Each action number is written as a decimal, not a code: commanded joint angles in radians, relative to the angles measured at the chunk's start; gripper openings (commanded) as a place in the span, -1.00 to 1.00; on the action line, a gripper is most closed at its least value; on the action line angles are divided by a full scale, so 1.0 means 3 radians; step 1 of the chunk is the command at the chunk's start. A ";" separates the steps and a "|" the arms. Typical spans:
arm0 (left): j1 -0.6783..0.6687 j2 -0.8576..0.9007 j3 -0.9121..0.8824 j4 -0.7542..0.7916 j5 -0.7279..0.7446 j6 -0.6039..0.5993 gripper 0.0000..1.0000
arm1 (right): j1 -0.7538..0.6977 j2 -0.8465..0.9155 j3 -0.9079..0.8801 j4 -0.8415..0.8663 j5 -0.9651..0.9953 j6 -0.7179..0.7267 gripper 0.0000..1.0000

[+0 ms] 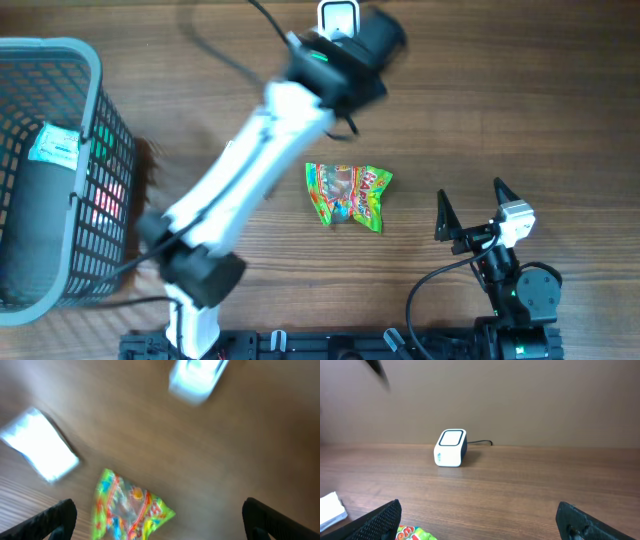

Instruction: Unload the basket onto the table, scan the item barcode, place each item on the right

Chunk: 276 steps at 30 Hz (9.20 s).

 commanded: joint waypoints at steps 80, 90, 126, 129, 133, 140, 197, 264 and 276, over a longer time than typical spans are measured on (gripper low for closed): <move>0.1901 -0.2722 -0.2569 0.0802 0.1021 0.0022 -0.92 | 0.0017 -0.0027 -0.0004 0.0019 0.0018 -0.0045 0.99; 0.0340 -0.1569 -0.3880 0.1740 0.0535 -0.1443 -0.92 | 0.0017 -0.0027 -0.0004 0.0019 0.0018 -0.0043 0.99; 0.3796 -0.1431 -0.2949 0.2270 0.0651 0.1911 1.00 | 0.0017 -0.0027 -0.0004 0.0019 0.0018 -0.0045 0.99; 0.3799 -0.1151 -0.2949 0.2328 0.0855 0.2066 1.00 | 0.0017 -0.0027 -0.0004 0.0019 0.0017 -0.0043 0.99; 0.3799 -0.0913 -0.2949 0.2440 0.1031 0.2102 1.00 | 0.0017 -0.0027 -0.0004 0.0019 0.0018 -0.0045 1.00; 0.3831 -0.0712 -0.2949 0.2681 0.1096 0.1821 1.00 | 0.0017 -0.0027 -0.0004 0.0019 0.0018 -0.0045 0.99; 0.4781 -0.0900 -0.2644 0.0739 -0.0237 -0.0867 0.38 | 0.0017 -0.0027 -0.0004 0.0019 0.0018 -0.0045 0.99; 0.5353 -0.0757 -0.3891 0.2214 0.1147 0.0665 0.99 | 0.0017 -0.0027 -0.0004 0.0019 0.0018 -0.0045 1.00; 0.4771 -0.1486 -0.3114 0.1607 0.0650 0.0744 1.00 | 0.0017 -0.0027 -0.0004 0.0019 0.0018 -0.0045 0.99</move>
